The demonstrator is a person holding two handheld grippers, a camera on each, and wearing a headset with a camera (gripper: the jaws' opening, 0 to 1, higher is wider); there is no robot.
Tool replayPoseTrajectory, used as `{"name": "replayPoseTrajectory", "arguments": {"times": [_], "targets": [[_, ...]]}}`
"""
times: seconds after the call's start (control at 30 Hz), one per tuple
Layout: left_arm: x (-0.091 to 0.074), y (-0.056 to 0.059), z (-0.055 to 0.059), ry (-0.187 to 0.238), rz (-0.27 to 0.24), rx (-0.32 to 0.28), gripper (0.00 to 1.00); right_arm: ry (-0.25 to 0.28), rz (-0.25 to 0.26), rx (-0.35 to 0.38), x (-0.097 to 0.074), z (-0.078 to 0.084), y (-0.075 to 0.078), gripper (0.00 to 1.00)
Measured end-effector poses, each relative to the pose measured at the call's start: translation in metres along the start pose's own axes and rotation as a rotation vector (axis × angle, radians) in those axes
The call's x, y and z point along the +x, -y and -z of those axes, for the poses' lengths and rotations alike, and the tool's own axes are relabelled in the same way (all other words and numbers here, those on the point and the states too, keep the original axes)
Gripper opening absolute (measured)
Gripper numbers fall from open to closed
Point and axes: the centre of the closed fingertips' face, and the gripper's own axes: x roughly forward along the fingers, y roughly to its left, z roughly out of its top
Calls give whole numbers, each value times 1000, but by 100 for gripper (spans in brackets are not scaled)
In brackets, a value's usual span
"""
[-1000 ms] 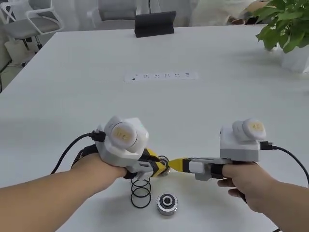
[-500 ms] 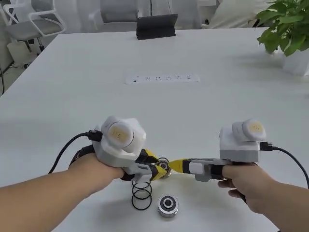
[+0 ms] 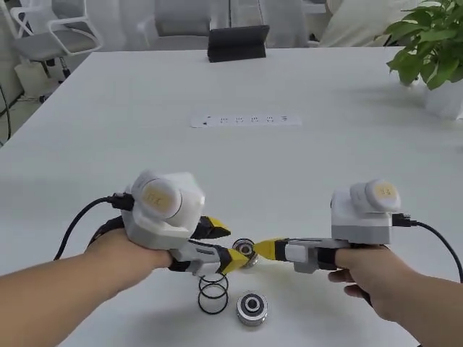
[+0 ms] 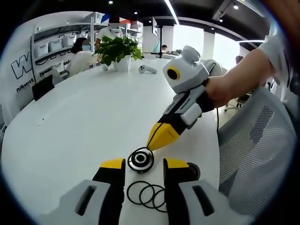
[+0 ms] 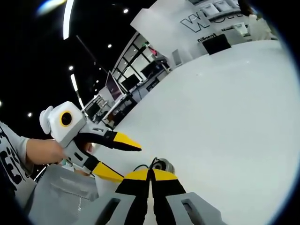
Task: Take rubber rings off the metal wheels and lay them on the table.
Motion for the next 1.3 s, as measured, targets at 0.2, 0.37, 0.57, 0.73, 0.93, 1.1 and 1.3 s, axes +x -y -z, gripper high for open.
{"name": "replayPoseTrajectory", "arguments": {"times": [0.2,0.37,0.57,0.73,0.93,1.1,1.3], "targets": [[-12,-1,-1,21,-6,-13,33,-3,-8,-10,1,-1,-4,0],[-22,-4,-1,35,-19,-24,36,-3,-18,-17,1,-4,-10,0],[-32,-5,-1,52,-26,-38,39,0,-30,-24,-1,-7,-16,0],[-40,-5,2,63,-27,-45,43,-2,-47,-27,0,-8,-23,0],[-50,-4,6,67,-31,-65,51,-12,-69,-35,3,-7,-32,0],[-58,0,13,62,-33,-60,53,-23,-85,-40,6,-5,-39,0],[-67,1,18,65,-44,-68,55,-42,-100,-44,11,0,-45,0]]}}
